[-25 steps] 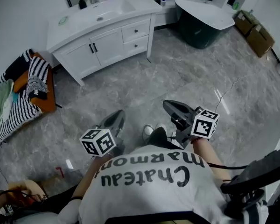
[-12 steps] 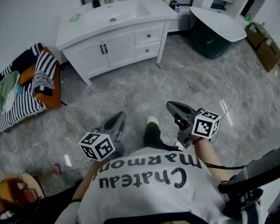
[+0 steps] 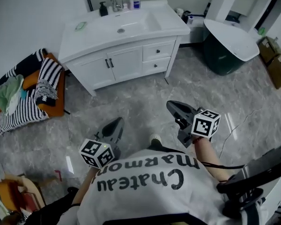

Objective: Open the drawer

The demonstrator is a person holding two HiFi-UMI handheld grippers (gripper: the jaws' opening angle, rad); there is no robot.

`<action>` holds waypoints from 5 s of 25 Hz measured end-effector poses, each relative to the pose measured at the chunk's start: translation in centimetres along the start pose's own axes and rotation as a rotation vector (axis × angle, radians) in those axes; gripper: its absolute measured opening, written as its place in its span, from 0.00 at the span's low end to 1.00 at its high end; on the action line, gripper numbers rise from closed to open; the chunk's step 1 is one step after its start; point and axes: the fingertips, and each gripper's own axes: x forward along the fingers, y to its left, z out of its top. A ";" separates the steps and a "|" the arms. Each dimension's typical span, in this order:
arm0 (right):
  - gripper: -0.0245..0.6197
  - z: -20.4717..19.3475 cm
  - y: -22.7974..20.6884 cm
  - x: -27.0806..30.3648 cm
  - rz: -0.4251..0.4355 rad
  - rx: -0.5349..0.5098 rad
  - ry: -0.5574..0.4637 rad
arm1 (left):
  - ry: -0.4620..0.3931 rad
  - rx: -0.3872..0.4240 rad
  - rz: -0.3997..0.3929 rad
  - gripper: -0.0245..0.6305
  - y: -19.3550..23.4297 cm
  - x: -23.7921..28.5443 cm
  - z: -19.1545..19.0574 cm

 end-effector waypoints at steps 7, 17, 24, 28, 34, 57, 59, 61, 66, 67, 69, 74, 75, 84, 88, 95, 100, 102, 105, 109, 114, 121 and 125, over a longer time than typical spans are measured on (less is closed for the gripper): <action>0.04 6.5 -7.4 4.2 0.012 -0.013 0.045 | 0.017 0.073 0.017 0.05 2.5 7.6 3.0; 0.04 10.7 -14.4 7.9 0.026 -0.016 0.110 | 0.028 -0.146 0.108 0.05 6.7 14.8 4.7; 0.04 12.3 -17.5 8.7 0.016 -0.043 0.124 | -0.024 -0.227 0.140 0.05 8.8 17.2 5.8; 0.04 13.2 -19.0 8.1 0.008 -0.052 0.112 | -0.108 -0.247 0.119 0.05 8.5 18.7 7.8; 0.04 13.6 -20.0 8.9 0.034 -0.054 0.081 | -0.082 -0.197 0.119 0.05 8.0 19.8 8.8; 0.04 16.5 -26.8 14.6 -0.265 -0.074 0.053 | 0.029 -0.107 -0.046 0.05 18.6 30.3 14.5; 0.04 16.9 -27.4 15.8 -0.291 -0.069 0.041 | 0.053 -0.118 -0.071 0.05 20.1 31.4 15.1; 0.04 17.5 -28.3 16.9 -0.327 -0.073 0.022 | 0.070 -0.122 -0.097 0.05 21.3 32.4 15.9; 0.04 18.3 -30.6 19.3 -0.413 -0.077 -0.020 | 0.135 -0.094 -0.164 0.05 23.5 34.9 17.2; 0.04 18.2 -31.0 19.8 -0.427 -0.072 -0.014 | 0.154 -0.091 -0.177 0.05 23.9 35.4 17.2; 0.04 17.7 -31.8 20.9 -0.445 -0.060 -0.002 | 0.181 -0.077 -0.201 0.05 24.7 36.3 17.3; 0.04 17.3 -33.1 22.9 -0.444 0.004 -0.058 | 0.149 -0.008 -0.255 0.05 26.0 37.5 17.6; 0.04 17.1 -33.3 23.3 -0.445 0.007 -0.064 | 0.144 -0.013 -0.254 0.05 26.4 37.7 17.7; 0.04 14.7 -37.7 26.8 -0.415 -0.036 0.105 | 0.065 -0.046 -0.106 0.05 29.4 36.8 19.2; 0.04 14.1 -40.6 27.7 -0.388 -0.022 0.208 | -0.011 -0.124 0.052 0.05 30.1 34.9 20.0; 0.04 11.0 -45.6 28.4 -0.371 0.008 0.334 | -0.049 -0.177 0.240 0.05 28.9 33.1 17.5; 0.04 8.9 -48.7 28.7 -0.346 -0.007 0.412 | -0.037 -0.226 0.399 0.05 27.3 31.7 14.4; 0.04 8.0 -50.3 29.2 -0.342 0.011 0.416 | -0.013 -0.236 0.457 0.05 27.0 31.1 12.9; 0.05 6.9 -52.9 30.5 -0.356 0.036 0.424 | 0.025 -0.267 0.544 0.05 26.7 30.4 10.7; 0.06 5.5 -55.2 32.0 -0.392 0.049 0.458 | 0.075 -0.297 0.617 0.05 25.5 28.8 8.8; 0.11 4.8 -57.7 34.2 -0.421 0.016 0.489 | 0.111 -0.317 0.694 0.05 25.4 26.7 7.8; 0.33 3.7 -61.2 35.3 -0.545 -0.020 0.558 | 0.134 -0.331 0.769 0.05 26.2 24.4 7.3; 0.33 3.3 -61.9 36.4 -0.556 -0.064 0.592 | 0.143 -0.327 0.762 0.05 26.9 24.9 7.0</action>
